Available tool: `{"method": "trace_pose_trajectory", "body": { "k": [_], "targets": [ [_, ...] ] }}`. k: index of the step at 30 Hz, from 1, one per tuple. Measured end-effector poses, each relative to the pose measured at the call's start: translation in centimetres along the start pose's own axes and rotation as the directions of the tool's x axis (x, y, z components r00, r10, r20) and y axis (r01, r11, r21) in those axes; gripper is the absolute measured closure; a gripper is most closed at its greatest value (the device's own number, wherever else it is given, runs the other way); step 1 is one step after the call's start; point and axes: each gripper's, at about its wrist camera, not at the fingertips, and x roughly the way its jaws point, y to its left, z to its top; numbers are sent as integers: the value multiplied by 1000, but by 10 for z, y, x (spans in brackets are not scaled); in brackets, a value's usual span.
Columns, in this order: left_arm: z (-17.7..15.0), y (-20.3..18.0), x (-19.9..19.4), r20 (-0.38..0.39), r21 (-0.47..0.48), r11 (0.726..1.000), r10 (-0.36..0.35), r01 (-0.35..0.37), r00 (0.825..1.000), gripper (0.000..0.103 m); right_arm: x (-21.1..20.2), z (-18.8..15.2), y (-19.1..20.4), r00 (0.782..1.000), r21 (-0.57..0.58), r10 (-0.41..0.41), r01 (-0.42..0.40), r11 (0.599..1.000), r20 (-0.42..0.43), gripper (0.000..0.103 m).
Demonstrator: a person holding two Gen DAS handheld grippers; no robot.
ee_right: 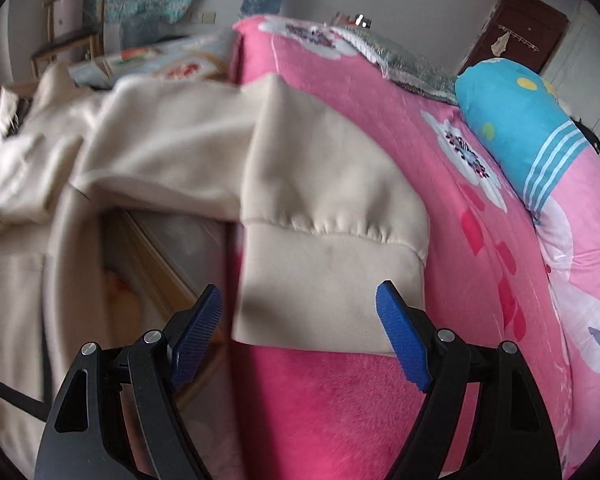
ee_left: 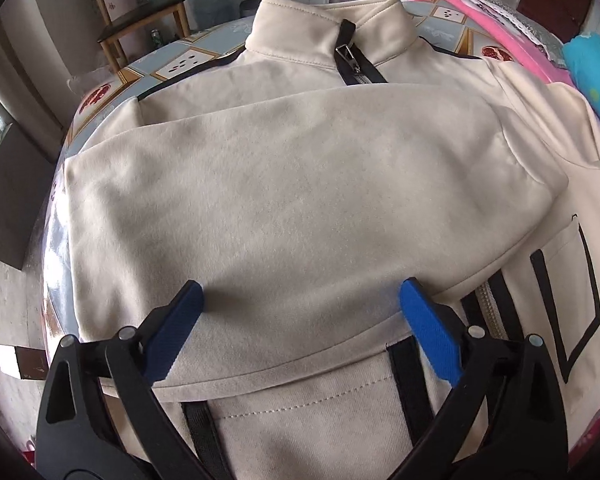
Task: Fold large clothes
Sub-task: 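Move the right gripper to the other sleeve cuff and close on it, then lift the sleeve and lay it across the jacket front, open right gripper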
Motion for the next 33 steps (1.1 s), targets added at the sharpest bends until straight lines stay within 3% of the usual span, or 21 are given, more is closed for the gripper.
{"method": "trace_pose_trajectory", "body": {
  "k": [4,5,7,12,15,21,23,25,26,28,30,31,33],
  "targets": [
    [0,0,0,3,-4,1000,4,-4,1000,7,7,-5,-4,1000,-6,-4,4,1000,-1,28],
    [0,0,0,2,-4,1000,4,-4,1000,7,6,-5,-5,1000,-2,-10,10,1000,3,32],
    [0,0,0,1,-4,1000,3,-3,1000,7,5,-7,-8,1000,11,-17,17,1000,4,44],
    [0,0,1,0,-7,1000,5,-5,1000,6,-4,-6,-23,999,56,30,-31,998,19,86],
    [1,0,1,-1,-5,1000,4,-4,1000,6,-20,-1,-33,998,90,57,-60,994,41,94],
    [1,1,0,2,7,1000,-4,4,1000,7,-76,12,-49,976,134,171,-188,973,132,94],
    [1,1,0,7,14,1000,-9,9,1000,6,-97,21,-57,950,165,261,-289,943,172,94],
    [2,2,0,11,12,1000,-13,13,1000,7,-112,30,-63,905,197,370,-409,891,209,94],
    [2,3,-1,16,4,1000,-17,17,1000,7,-122,39,-66,855,220,462,-510,832,236,94],
    [2,5,-3,28,-9,1000,-28,28,999,7,-135,54,-65,772,234,576,-632,739,268,94],
    [1,9,-8,50,-22,999,-42,43,998,7,-146,69,-57,701,217,653,-712,668,288,94],
    [0,11,-12,63,-24,998,-48,49,997,7,-155,79,-46,653,194,699,-756,625,293,94],
    [-3,14,-21,91,-18,998,-55,57,994,7,-170,95,-25,584,153,759,-810,566,287,94]
  ]
}}
